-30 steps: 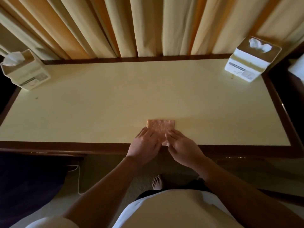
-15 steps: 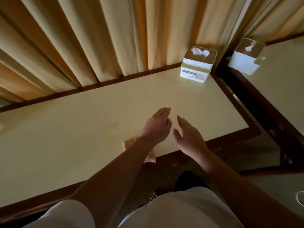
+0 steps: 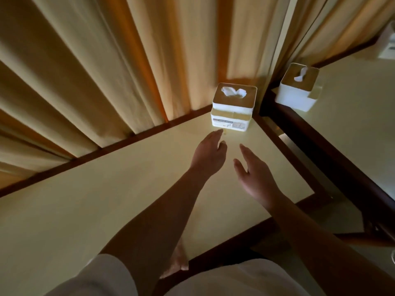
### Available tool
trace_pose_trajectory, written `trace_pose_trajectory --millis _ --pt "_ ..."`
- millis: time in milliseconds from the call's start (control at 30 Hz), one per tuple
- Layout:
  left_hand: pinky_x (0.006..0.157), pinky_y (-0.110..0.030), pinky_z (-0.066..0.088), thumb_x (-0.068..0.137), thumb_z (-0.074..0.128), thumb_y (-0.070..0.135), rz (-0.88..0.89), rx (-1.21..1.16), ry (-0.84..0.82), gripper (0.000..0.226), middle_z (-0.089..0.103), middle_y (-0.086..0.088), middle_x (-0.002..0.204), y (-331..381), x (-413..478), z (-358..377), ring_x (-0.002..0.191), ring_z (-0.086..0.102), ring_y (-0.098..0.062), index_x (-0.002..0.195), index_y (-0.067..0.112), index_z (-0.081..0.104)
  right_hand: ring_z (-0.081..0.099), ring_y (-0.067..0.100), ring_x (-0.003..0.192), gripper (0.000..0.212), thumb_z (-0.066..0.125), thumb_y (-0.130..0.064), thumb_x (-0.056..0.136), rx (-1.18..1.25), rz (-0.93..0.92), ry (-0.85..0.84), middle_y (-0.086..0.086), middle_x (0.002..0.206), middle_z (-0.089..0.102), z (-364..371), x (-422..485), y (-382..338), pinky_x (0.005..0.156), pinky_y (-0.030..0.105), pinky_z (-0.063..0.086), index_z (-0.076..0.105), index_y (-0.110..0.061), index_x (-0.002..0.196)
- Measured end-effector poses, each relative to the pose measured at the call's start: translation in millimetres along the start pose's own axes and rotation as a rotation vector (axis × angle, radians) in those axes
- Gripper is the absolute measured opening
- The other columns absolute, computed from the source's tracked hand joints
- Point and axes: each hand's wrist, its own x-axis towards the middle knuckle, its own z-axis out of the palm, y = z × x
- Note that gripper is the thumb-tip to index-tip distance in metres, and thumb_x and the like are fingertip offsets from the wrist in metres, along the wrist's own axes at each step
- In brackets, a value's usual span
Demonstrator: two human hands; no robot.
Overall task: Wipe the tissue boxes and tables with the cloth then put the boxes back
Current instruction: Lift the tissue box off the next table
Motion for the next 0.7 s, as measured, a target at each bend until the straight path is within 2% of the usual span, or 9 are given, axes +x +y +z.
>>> trace_pose_trajectory --millis 233,333,433,500,600,700 --pt "0.120 -0.028 0.028 0.110 0.051 0.026 -0.032 0.051 0.010 0.049 0.048 -0.006 0.161 5 94 0 0.149 0.043 -0.020 0.157 0.014 0.046 0.043 0.026 0.148 0.057 0.053 -0.031 0.107 0.048 0.064 0.064 0.014 0.160 0.045 -18 95 13 0.119 0.028 0.029 0.040 -0.005 0.157" --pt "0.117 -0.029 0.031 0.108 0.053 0.025 -0.032 0.066 0.033 0.050 0.048 -0.009 0.159 0 125 1 0.147 0.043 -0.023 0.156 0.012 0.047 0.040 0.025 0.150 0.057 0.051 -0.032 0.108 0.098 0.125 0.087 0.013 0.161 0.043 -22 131 20 0.121 0.030 0.027 0.039 -0.005 0.157" --pt "0.113 -0.040 0.042 0.105 0.056 0.024 -0.038 0.052 0.094 0.048 0.053 -0.010 0.149 -5 152 4 0.134 0.052 -0.026 0.152 0.011 0.049 0.052 0.030 0.138 0.053 0.047 -0.038 0.107 0.115 0.172 0.131 0.015 0.149 0.055 -24 163 27 0.111 0.035 0.040 0.048 -0.008 0.150" --pt "0.108 -0.045 0.049 0.105 0.055 0.024 -0.070 0.008 0.154 0.050 0.052 -0.013 0.147 -6 169 4 0.128 0.056 -0.029 0.152 0.009 0.047 0.055 0.030 0.133 0.063 0.040 -0.051 0.102 0.143 0.217 0.161 0.014 0.145 0.057 -25 181 32 0.108 0.034 0.044 0.047 -0.010 0.149" --pt "0.114 -0.045 0.041 0.109 0.048 0.032 -0.194 -0.022 0.134 0.056 0.043 -0.015 0.159 -4 192 4 0.140 0.049 -0.030 0.159 0.010 0.036 0.053 0.035 0.137 0.085 0.033 -0.065 0.094 0.192 0.329 0.188 0.018 0.152 0.050 -21 204 41 0.112 0.049 0.046 0.035 -0.007 0.156" --pt "0.115 -0.046 0.039 0.109 0.045 0.037 -0.272 -0.047 0.079 0.060 0.044 -0.016 0.161 -5 210 6 0.144 0.047 -0.034 0.162 0.011 0.030 0.058 0.036 0.131 0.079 0.035 -0.061 0.095 0.210 0.367 0.185 0.017 0.147 0.056 -16 216 43 0.106 0.049 0.050 0.038 -0.008 0.154"
